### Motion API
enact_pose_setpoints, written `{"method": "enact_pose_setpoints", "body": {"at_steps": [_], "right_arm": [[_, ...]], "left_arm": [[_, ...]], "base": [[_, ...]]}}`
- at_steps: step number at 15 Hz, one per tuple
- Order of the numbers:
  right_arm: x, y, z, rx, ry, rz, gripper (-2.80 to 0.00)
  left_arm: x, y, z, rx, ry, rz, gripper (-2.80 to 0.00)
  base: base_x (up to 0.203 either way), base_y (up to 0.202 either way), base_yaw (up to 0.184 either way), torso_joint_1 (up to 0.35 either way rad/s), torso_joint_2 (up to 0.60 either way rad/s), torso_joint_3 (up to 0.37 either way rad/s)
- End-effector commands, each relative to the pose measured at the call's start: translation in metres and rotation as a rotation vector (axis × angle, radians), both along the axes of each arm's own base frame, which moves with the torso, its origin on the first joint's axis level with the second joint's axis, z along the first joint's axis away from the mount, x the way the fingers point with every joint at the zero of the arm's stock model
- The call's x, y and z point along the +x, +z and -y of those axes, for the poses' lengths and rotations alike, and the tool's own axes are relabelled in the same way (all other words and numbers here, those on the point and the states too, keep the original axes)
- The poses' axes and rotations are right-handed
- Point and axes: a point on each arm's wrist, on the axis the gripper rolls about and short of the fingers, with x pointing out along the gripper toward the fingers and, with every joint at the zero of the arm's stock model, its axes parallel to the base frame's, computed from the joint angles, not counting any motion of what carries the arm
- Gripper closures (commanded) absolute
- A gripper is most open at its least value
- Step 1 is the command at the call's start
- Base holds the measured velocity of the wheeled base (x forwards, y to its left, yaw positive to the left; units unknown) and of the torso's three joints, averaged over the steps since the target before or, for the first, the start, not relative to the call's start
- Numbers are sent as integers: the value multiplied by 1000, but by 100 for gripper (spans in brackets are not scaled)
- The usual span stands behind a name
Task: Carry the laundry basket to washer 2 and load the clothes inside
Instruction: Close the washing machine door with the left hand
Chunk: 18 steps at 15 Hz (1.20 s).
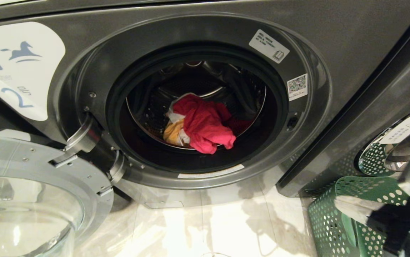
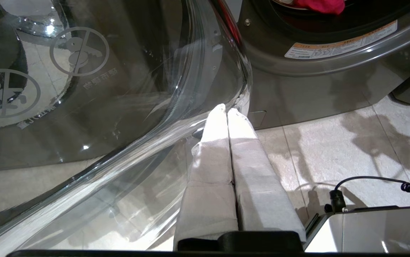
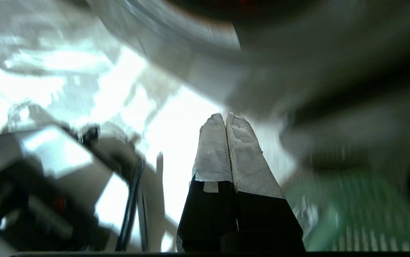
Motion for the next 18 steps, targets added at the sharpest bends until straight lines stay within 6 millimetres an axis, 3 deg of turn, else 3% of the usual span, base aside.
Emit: {"method": "enact_pose_setpoints", "body": {"at_steps": [1, 5, 7, 12, 16, 18], "right_arm": [[-36, -10, 41, 29, -89, -41, 0], [-61, -95, 70, 90, -306, -105, 0], [-71, -121, 76, 127, -347, -65, 0], [-98, -129, 80, 154, -428, 73, 0], [-116, -133, 80, 233, -448, 292, 0], [-118, -133, 81, 263, -484, 313, 0]], "left_arm": [[0, 0, 0, 0, 0, -1, 0], [0, 0, 0, 0, 0, -1, 0], [0, 0, 0, 0, 0, -1, 0], [0, 0, 0, 0, 0, -1, 0], [0, 0, 0, 0, 0, -1, 0], [0, 0, 0, 0, 0, -1, 0]], "base": [[0, 0, 0, 0, 0, 0], [0, 0, 0, 0, 0, 0], [0, 0, 0, 0, 0, 0], [0, 0, 0, 0, 0, 0], [0, 0, 0, 0, 0, 0], [0, 0, 0, 0, 0, 0]]}}
